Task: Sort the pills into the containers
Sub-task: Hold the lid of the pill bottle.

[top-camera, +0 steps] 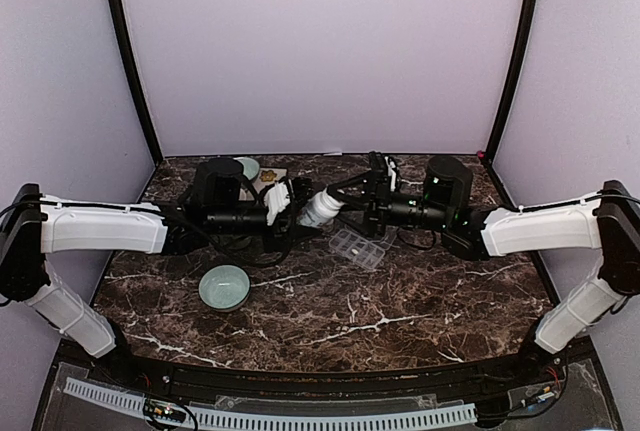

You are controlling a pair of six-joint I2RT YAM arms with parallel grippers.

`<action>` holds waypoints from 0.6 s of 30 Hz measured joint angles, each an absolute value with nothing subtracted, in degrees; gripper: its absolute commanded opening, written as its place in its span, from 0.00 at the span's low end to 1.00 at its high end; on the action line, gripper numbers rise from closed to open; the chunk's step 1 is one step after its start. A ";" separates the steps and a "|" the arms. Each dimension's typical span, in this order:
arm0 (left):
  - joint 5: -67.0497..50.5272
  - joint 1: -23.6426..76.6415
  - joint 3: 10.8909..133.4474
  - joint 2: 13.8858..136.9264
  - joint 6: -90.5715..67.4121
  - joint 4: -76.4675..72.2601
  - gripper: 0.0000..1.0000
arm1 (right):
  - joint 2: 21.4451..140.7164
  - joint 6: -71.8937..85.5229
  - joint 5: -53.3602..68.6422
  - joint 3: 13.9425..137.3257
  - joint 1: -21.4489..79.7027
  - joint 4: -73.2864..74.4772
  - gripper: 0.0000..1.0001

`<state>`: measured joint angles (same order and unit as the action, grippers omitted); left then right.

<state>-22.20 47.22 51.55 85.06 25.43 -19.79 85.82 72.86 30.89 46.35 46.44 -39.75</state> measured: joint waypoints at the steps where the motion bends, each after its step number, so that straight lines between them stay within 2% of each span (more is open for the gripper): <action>1: -21.67 47.42 51.55 85.06 25.89 -19.70 0.22 | 85.97 72.90 30.92 46.35 46.39 -39.75 0.73; 18: -16.58 48.34 51.55 85.06 29.58 -16.14 0.19 | 87.57 72.90 31.66 45.10 46.00 -40.60 0.61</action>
<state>-16.58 48.34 51.55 85.06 29.58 -16.14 87.57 72.90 31.66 45.10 46.00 -40.60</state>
